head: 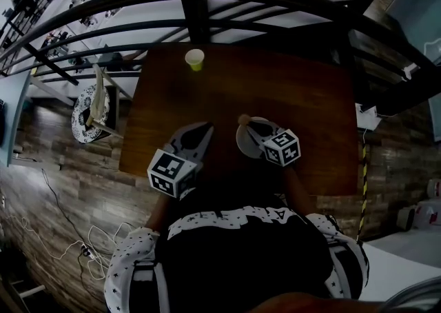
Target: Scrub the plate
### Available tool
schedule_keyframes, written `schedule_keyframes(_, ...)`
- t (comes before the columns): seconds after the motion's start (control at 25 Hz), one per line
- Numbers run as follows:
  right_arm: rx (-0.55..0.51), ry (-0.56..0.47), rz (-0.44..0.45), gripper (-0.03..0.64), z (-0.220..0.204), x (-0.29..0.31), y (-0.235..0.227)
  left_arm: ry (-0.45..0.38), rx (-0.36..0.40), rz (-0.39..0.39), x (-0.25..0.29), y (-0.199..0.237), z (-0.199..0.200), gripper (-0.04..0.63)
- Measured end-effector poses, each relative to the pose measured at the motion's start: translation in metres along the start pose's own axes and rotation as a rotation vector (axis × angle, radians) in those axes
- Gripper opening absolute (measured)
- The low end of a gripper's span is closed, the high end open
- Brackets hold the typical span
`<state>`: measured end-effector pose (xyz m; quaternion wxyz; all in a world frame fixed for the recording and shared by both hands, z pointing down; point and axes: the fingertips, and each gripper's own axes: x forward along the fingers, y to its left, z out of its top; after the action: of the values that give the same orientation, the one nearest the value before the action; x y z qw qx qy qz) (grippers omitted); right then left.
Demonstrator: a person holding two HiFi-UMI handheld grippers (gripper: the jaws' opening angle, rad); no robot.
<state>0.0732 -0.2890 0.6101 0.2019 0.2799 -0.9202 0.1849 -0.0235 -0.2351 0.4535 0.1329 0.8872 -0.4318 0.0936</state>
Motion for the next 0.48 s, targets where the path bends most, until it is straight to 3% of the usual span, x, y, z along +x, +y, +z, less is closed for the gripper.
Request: schedule_keyframes(0.48,-0.022,0.055,0.032,0.049,-0.009,0.013,-0.001,-0.007,-0.008,0.010,0.000,0.004,0.001,0.014)
